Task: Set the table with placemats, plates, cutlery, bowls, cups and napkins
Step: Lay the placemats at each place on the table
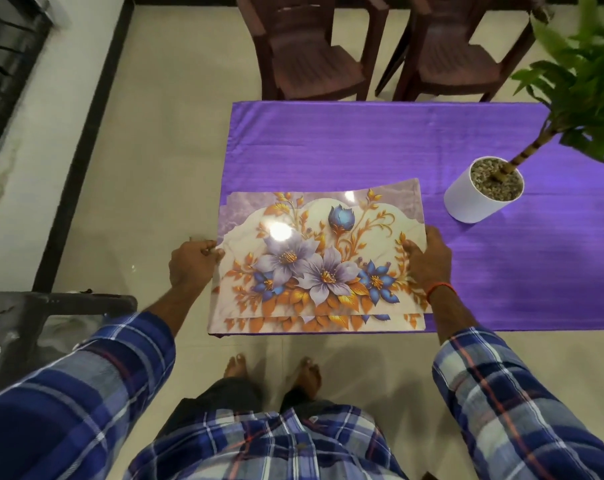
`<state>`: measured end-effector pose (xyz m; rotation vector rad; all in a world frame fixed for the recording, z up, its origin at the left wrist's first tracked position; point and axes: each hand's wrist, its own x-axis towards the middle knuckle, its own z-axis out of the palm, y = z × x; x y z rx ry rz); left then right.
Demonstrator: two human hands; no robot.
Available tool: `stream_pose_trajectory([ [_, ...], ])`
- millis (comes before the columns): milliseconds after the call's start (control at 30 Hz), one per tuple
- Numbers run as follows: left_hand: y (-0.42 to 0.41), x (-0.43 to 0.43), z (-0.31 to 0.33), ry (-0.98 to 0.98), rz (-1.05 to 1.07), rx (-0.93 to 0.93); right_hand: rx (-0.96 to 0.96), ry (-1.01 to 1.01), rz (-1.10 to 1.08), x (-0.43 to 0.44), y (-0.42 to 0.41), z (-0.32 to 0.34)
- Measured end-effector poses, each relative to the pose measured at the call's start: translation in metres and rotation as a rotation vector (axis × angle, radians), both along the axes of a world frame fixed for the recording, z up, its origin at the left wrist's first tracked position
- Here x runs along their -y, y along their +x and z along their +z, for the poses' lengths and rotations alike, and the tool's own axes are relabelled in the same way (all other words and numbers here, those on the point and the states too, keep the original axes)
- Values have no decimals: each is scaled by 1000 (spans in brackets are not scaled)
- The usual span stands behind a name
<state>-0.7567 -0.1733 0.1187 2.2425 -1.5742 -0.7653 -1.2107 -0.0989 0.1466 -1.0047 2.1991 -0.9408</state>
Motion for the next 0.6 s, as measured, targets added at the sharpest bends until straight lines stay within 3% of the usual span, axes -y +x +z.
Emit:
stream_pose_trajectory([
  [167, -5, -3, 12, 77, -58, -19, 50, -13, 5, 4, -5, 18],
  [300, -1, 1, 26, 167, -18, -259, 99, -28, 48, 0, -8, 36],
  [500, 30, 19, 54, 155, 15, -486, 527, -130, -10, -10, 39, 78],
  [600, 63, 32, 64, 196, 104, -619, 585, -164, -4, -6, 76, 87],
])
